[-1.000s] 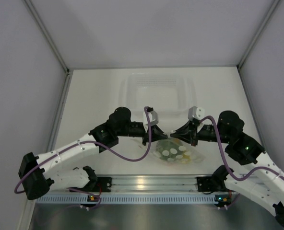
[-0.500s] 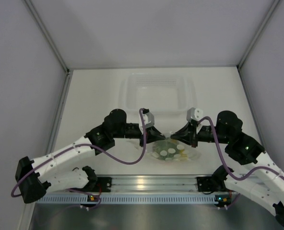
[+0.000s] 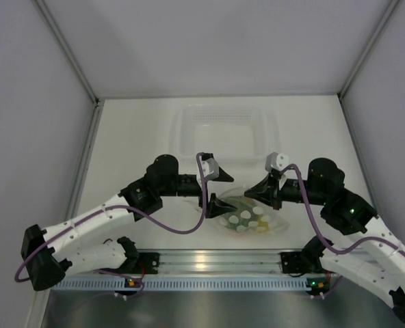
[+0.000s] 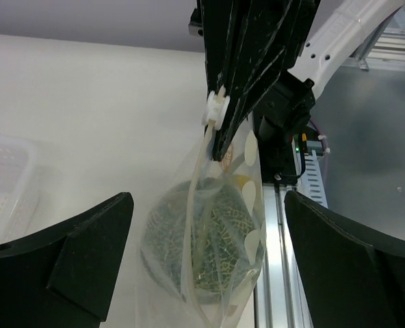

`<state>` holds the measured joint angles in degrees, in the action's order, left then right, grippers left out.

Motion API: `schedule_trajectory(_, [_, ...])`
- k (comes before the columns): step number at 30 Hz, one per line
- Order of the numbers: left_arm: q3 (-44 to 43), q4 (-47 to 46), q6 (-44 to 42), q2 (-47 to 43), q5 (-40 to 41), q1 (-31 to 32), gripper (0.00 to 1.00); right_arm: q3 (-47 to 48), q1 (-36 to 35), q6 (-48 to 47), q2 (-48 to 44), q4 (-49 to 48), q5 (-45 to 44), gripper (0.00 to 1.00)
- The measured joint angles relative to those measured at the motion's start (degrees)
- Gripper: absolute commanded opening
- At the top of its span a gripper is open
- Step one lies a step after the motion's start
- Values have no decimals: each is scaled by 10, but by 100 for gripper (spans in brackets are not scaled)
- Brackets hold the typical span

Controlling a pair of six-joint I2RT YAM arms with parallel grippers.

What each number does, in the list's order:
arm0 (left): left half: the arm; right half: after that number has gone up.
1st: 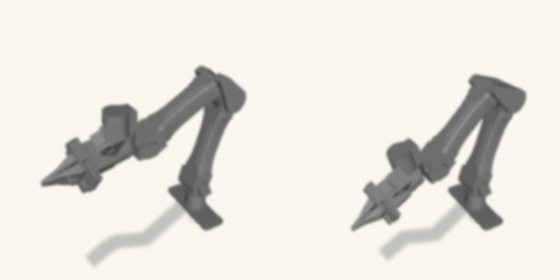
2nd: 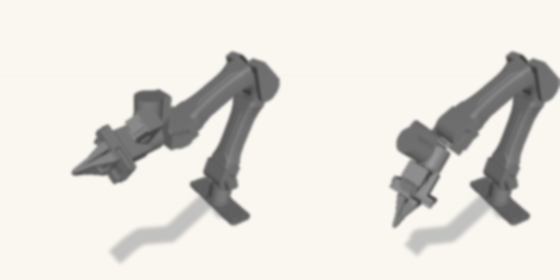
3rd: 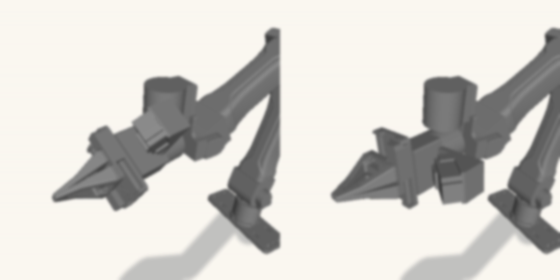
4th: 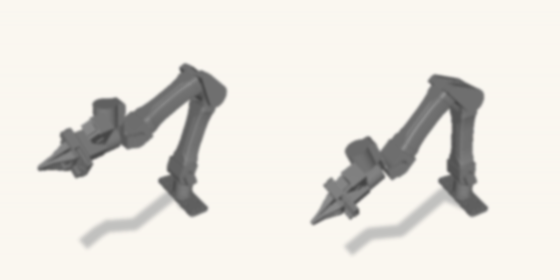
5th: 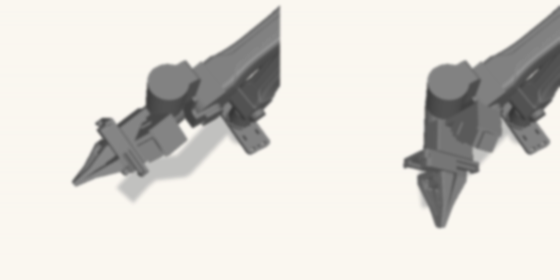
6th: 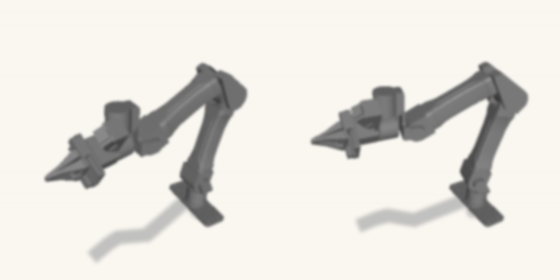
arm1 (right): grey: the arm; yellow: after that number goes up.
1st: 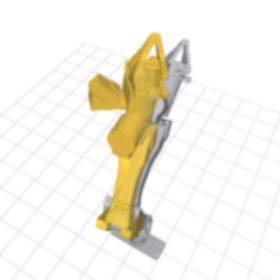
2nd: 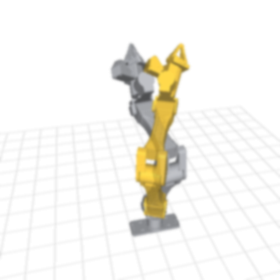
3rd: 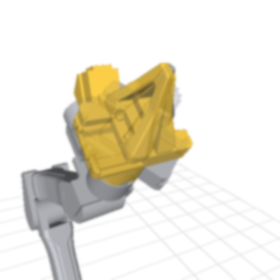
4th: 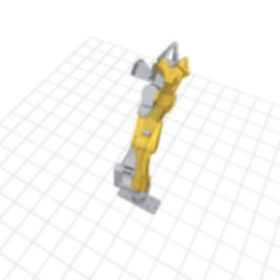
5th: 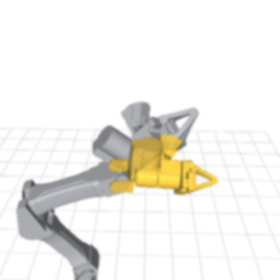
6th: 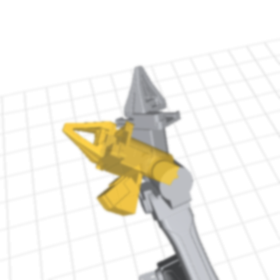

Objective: Open the zip-top bag and remove the fake food

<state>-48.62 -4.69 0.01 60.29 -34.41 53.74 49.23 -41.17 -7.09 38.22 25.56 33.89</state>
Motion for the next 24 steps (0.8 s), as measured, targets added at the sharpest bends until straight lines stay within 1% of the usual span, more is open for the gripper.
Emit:
schedule_trajectory(3, [-17,1,0,0,2,0,98,0,-1,3,7,0,-7,0])
schedule_trajectory(4, [-23,0,0,0,4,1,96,0,-2,5,9,0,-8,0])
schedule_trajectory(5, [-31,-1,0,0,8,2,87,0,-3,6,10,0,-9,0])
schedule_trajectory(6, [-38,-3,2,0,9,3,85,0,-4,7,11,0,-8,0])
schedule_trajectory(8, [-51,-7,0,2,10,5,84,0,-5,8,13,0,-8,0])
schedule_trajectory(9, [-57,-9,0,4,9,5,81,0,-7,9,12,0,-8,0])
schedule_trajectory(11, [-69,-14,0,12,7,6,80,0,-8,9,10,-1,-5,0])
schedule_trajectory(15, [-75,-14,1,26,2,7,69,0,-9,9,0,0,-3,0])
schedule_trajectory(17, [-75,-13,1,31,-5,7,62,0,-9,9,-5,0,-2,0])
schedule_trajectory(24, [-76,-14,10,39,-23,7,62,0,-9,9,-7,0,-1,0])
